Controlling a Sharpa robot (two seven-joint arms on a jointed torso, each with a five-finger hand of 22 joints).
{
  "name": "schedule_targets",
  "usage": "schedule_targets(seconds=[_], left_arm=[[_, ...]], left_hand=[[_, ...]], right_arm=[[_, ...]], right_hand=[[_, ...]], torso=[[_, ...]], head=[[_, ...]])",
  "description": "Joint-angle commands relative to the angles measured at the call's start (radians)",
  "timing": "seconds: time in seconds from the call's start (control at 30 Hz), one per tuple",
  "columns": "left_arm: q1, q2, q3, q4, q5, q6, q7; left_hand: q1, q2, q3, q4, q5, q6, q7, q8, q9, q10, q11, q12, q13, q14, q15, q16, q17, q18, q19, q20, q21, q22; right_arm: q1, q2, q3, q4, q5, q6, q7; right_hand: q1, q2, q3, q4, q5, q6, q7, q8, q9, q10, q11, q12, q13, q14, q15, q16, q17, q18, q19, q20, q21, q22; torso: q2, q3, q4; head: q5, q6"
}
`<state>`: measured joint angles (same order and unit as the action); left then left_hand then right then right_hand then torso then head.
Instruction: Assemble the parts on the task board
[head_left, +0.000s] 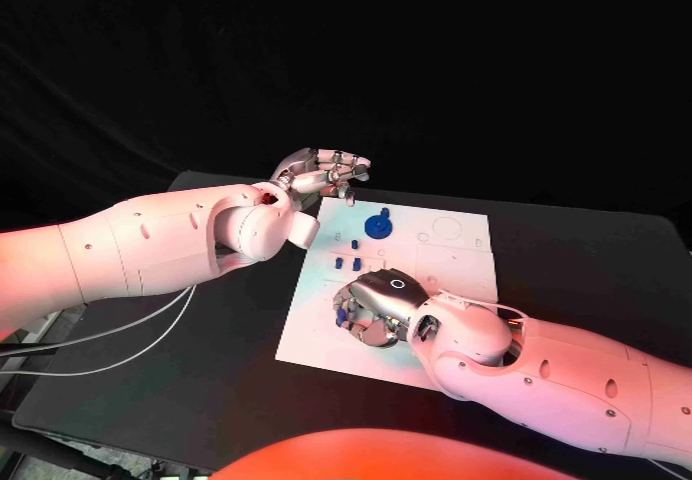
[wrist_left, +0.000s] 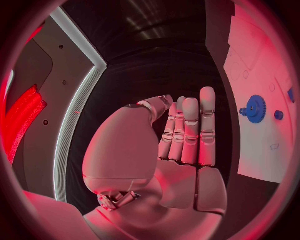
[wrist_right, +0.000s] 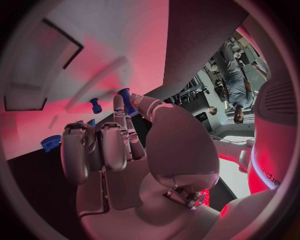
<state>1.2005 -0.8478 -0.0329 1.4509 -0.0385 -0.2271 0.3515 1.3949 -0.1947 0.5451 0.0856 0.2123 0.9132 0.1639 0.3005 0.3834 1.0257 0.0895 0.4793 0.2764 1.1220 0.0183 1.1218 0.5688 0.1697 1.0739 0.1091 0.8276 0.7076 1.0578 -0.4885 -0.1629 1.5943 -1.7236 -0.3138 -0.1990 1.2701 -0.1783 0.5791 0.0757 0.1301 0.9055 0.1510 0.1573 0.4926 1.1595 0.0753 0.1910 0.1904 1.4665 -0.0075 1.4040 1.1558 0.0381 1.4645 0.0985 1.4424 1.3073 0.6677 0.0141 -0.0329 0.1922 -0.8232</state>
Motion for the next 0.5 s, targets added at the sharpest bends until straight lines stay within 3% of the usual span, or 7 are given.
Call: schedule_targets(seconds=[0.03, 0.5], left_arm=[[0.001, 0.0, 0.001, 0.003, 0.005, 0.014, 0.005], [0.001, -0.004, 0.001, 0.003, 0.005, 0.013, 0.004]], left_hand=[[0.004, 0.003, -0.007, 0.0, 0.0, -0.009, 0.0, 0.004, -0.001, -0.007, 0.002, 0.005, 0.001, -0.007, 0.0, -0.006, -0.001, 0.015, 0.008, -0.003, -0.006, -0.001], [0.004, 0.004, -0.008, 0.001, 0.0, -0.009, 0.0, 0.005, -0.001, -0.009, 0.001, 0.009, 0.002, -0.007, 0.0, -0.005, -0.002, 0.015, 0.008, -0.002, -0.008, -0.002]], right_arm=[[-0.001, 0.002, 0.0, 0.0, -0.011, 0.016, -0.006], [-0.001, -0.006, -0.001, 0.01, 0.0, -0.038, -0.004]], right_hand=[[-0.003, -0.012, -0.009, 0.0, 0.007, -0.016, -0.001, -0.011, -0.004, -0.002, 0.003, -0.005, 0.002, 0.025, 0.007, 0.005, 0.003, -0.008, 0.051, 0.004, -0.001, 0.205], [-0.02, -0.032, -0.026, 0.012, -0.002, -0.048, -0.001, -0.033, -0.013, 0.0, -0.003, -0.005, 0.004, 0.025, 0.002, 0.007, 0.006, -0.009, 0.051, 0.0, 0.0, 0.207]], torso=[[0.0, 0.0004, -0.001], [0.0, 0.001, -0.0005]], head=[[0.0, -0.001], [-0.003, 0.0]])
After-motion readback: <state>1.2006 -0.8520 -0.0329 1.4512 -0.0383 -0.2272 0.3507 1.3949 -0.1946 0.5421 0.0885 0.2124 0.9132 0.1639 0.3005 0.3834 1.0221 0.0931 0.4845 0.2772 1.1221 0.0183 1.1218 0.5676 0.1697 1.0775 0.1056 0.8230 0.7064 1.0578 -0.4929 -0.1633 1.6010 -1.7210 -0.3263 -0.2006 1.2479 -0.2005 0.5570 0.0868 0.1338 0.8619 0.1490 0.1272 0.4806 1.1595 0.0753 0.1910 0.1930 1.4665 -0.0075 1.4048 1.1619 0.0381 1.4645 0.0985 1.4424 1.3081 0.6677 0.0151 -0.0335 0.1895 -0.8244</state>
